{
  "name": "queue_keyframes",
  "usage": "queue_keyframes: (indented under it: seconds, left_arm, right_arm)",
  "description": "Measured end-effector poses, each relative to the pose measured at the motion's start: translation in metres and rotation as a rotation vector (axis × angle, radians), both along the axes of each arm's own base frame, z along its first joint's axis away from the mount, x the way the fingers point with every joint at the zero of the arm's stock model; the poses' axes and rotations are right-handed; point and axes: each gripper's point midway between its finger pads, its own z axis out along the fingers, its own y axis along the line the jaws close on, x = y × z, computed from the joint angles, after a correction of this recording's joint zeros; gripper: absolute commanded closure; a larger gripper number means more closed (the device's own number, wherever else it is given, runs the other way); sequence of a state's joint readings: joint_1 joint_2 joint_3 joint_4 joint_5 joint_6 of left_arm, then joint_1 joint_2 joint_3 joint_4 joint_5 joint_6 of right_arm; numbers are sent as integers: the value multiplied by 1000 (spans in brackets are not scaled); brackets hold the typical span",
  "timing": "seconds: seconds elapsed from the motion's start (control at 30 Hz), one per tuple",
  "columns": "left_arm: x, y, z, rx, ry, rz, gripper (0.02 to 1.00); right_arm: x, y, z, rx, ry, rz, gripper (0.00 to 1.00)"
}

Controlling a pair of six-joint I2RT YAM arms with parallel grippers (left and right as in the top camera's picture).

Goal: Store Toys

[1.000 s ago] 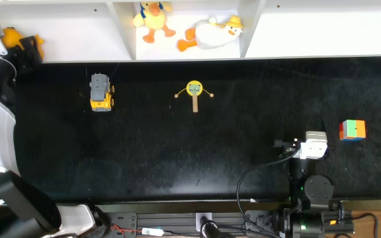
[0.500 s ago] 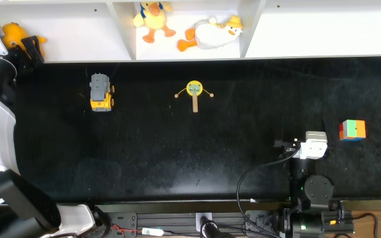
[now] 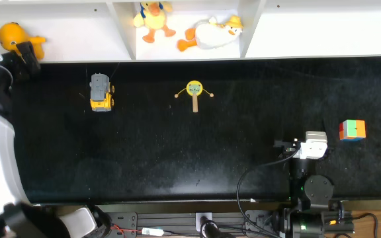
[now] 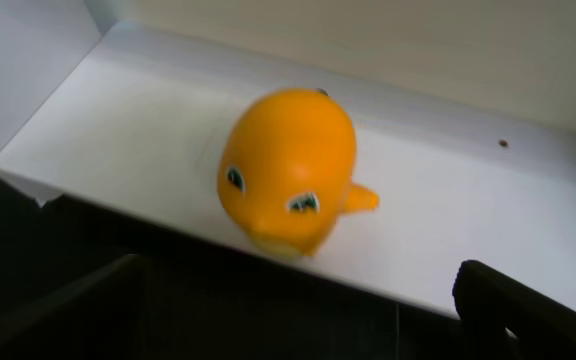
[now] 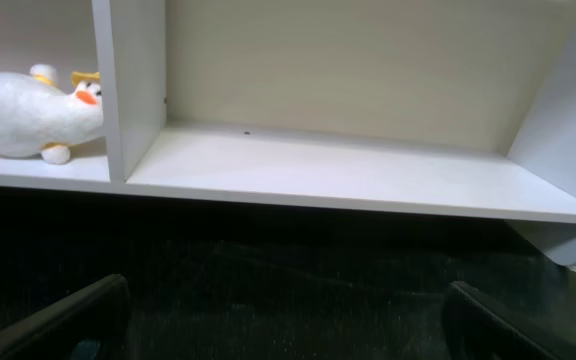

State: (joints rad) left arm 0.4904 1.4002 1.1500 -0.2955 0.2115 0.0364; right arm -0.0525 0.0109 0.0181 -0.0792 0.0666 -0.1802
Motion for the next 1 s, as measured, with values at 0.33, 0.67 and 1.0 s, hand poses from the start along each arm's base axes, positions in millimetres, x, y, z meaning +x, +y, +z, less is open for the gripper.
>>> queue_keyframes:
  seconds: [0.33, 0.67, 1.0]
  left_arm:
    - [-88, -75, -82, -103, 136, -47, 20]
    - [-77, -147, -143, -152, 328, -247, 20]
    - [-49, -168, -166, -138, 323, -318, 20]
  right_arm:
    - [0, 0, 0, 0, 0, 0, 5]
    - [0, 0, 0, 0, 0, 0, 5]
    - [0, 0, 0, 0, 0, 0, 7]
